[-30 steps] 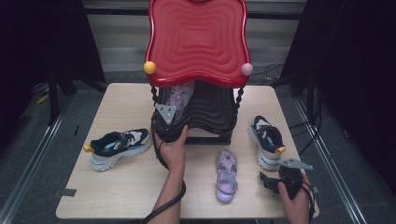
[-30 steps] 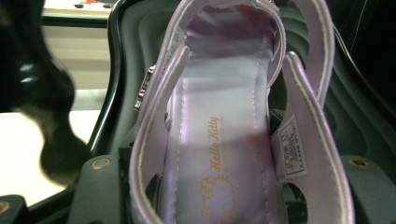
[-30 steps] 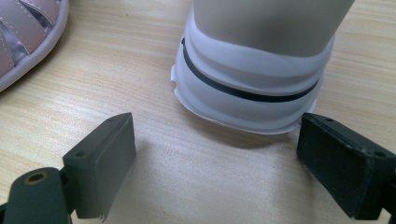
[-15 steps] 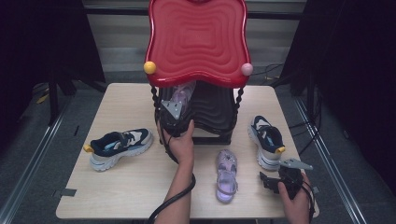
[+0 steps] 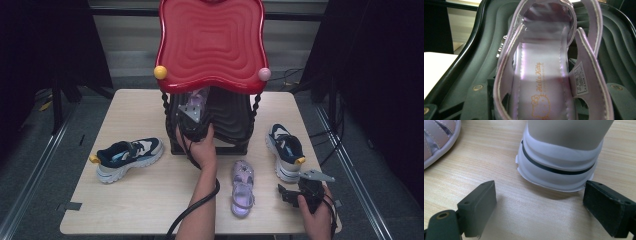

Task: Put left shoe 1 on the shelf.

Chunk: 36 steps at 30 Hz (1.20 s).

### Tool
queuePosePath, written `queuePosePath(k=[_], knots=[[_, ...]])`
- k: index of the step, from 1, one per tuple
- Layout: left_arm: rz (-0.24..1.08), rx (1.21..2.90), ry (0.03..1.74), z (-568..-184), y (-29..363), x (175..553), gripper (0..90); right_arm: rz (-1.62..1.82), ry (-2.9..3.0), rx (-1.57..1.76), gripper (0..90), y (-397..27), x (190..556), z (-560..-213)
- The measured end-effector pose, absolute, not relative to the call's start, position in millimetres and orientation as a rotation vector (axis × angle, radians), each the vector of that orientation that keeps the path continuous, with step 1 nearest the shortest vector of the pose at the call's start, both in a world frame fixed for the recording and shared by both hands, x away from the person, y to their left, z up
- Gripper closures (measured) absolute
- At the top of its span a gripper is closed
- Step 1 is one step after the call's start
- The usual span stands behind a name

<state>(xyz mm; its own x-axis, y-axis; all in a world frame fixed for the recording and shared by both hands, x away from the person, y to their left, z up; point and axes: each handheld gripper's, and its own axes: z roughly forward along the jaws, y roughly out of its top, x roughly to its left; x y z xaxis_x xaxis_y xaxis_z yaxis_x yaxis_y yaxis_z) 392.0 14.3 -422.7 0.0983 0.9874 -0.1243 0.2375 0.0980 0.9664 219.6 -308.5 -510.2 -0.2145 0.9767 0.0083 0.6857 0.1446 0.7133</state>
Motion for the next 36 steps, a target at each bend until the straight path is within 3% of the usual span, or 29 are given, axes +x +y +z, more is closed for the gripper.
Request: queuePosePath(k=[25,36], knots=[[0.928,1.313,1.425,-424.2,1.8,400.3,36.5,0.831,1.965,1.587,10.8,-308.4,219.6,-510.2],[0.918,1.367,1.382,-425.6,-3.1,399.7,26.0,0.831,1.965,1.587,10.7,-308.3,219.6,-510.2]])
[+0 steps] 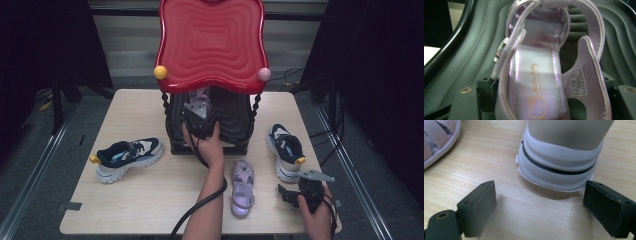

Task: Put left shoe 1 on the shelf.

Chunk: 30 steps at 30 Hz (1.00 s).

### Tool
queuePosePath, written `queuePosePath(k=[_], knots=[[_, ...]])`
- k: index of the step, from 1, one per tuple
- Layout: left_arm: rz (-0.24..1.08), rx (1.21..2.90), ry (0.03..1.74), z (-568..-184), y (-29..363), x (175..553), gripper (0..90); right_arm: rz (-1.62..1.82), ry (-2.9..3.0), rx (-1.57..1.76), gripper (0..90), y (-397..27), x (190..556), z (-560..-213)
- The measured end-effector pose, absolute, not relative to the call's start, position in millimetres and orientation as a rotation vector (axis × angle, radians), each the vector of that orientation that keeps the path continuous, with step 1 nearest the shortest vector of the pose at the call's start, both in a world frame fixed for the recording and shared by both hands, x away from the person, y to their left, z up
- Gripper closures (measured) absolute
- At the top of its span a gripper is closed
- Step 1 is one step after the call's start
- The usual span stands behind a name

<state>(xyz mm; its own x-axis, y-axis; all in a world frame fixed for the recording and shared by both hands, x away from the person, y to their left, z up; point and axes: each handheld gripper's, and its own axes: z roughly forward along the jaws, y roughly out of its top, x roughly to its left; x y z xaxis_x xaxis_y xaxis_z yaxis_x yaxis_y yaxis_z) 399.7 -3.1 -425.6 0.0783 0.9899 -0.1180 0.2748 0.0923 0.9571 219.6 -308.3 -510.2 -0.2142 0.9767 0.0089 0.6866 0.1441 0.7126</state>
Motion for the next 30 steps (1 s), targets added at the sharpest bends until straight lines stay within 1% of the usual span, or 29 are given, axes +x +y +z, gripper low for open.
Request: queuePosePath(k=[17,20,30], knots=[[0.886,1.413,1.350,-421.4,0.5,401.2,18.6,0.831,1.965,1.589,10.6,-308.2,219.6,-510.1],[0.901,1.431,1.332,-419.6,3.1,399.8,18.6,0.832,1.966,1.589,10.5,-308.2,219.6,-510.1],[0.885,1.502,1.299,-417.2,10.6,397.1,17.4,0.833,1.970,1.588,10.0,-308.2,219.8,-510.1]])
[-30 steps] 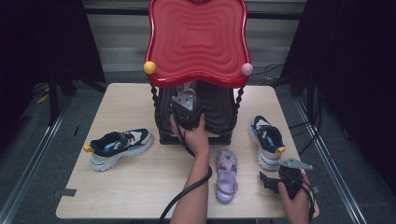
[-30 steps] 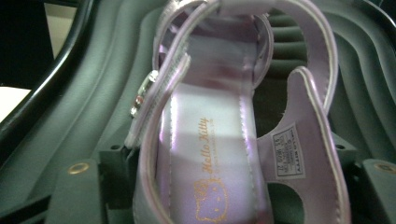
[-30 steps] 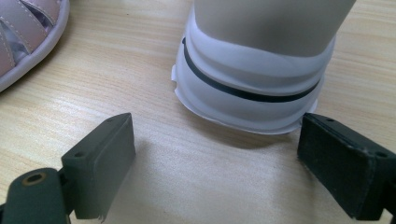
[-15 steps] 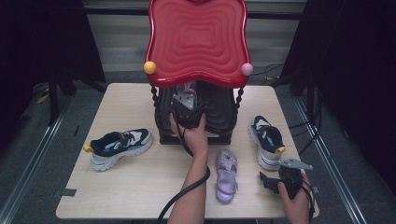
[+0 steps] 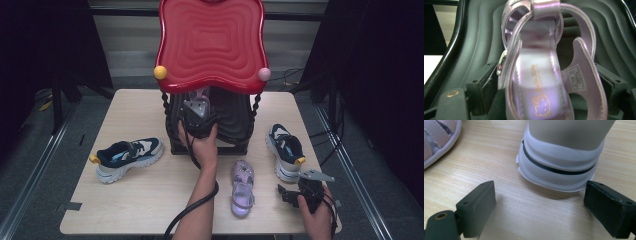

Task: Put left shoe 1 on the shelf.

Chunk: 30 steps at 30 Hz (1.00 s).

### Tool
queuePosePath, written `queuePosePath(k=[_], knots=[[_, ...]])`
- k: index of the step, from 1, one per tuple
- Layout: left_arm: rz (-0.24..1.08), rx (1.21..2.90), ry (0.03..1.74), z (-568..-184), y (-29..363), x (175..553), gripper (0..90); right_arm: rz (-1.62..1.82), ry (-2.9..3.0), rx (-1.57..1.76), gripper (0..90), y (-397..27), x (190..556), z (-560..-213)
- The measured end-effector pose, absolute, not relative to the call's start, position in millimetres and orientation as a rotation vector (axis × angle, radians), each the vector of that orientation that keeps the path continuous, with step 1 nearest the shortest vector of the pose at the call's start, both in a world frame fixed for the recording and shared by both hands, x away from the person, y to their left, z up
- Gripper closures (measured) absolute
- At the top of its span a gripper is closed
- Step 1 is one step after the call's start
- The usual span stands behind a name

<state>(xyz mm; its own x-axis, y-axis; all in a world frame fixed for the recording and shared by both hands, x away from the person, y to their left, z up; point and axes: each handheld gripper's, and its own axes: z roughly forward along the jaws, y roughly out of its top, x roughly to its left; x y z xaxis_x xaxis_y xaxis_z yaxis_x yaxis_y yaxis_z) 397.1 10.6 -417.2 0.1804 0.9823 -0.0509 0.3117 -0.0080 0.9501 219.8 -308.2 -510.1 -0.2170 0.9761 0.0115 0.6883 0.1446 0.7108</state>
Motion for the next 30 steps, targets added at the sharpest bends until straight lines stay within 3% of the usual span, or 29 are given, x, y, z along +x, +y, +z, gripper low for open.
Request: queuePosePath(k=[30], knots=[[0.771,1.744,1.208,-410.9,28.2,378.1,15.6,0.834,1.971,1.585,9.9,-308.2,219.8,-510.2]])
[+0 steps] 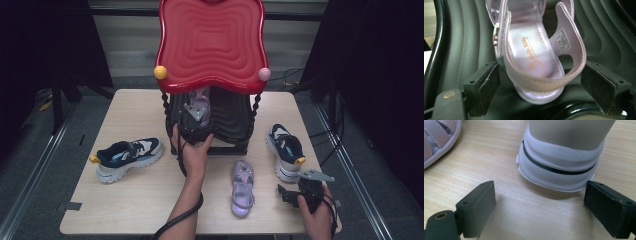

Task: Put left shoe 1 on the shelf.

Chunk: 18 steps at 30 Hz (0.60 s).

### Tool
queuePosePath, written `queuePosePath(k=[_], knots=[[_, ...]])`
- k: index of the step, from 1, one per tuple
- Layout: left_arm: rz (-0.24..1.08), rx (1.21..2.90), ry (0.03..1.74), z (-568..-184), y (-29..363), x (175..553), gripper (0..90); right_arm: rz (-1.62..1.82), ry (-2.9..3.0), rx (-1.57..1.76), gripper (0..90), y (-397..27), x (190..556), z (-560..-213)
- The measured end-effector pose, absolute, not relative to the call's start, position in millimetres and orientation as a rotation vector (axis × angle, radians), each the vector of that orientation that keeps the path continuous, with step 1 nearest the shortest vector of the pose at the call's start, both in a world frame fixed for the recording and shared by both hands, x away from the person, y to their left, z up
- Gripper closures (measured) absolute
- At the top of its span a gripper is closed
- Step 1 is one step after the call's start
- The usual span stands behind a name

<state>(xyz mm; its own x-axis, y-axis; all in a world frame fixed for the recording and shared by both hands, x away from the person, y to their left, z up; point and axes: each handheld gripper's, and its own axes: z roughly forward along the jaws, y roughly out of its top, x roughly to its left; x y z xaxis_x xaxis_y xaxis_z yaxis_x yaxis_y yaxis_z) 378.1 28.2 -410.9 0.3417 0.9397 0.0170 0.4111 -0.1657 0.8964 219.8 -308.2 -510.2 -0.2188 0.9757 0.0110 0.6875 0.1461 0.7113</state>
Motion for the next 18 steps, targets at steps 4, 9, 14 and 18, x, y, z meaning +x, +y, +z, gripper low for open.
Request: queuePosePath(k=[4,9,14,18], knots=[[0.749,1.760,1.202,-409.8,32.2,375.1,15.9,0.833,1.970,1.587,9.9,-308.1,219.8,-510.1],[0.699,1.784,1.192,-409.6,37.0,370.9,17.5,0.833,1.970,1.588,9.9,-308.1,219.8,-510.1],[0.690,1.801,1.174,-408.3,40.7,366.3,17.4,0.834,1.971,1.585,9.9,-308.2,219.8,-510.2],[0.680,1.845,1.134,-409.7,39.2,360.2,17.4,0.834,1.971,1.586,9.9,-308.2,219.9,-510.2]])
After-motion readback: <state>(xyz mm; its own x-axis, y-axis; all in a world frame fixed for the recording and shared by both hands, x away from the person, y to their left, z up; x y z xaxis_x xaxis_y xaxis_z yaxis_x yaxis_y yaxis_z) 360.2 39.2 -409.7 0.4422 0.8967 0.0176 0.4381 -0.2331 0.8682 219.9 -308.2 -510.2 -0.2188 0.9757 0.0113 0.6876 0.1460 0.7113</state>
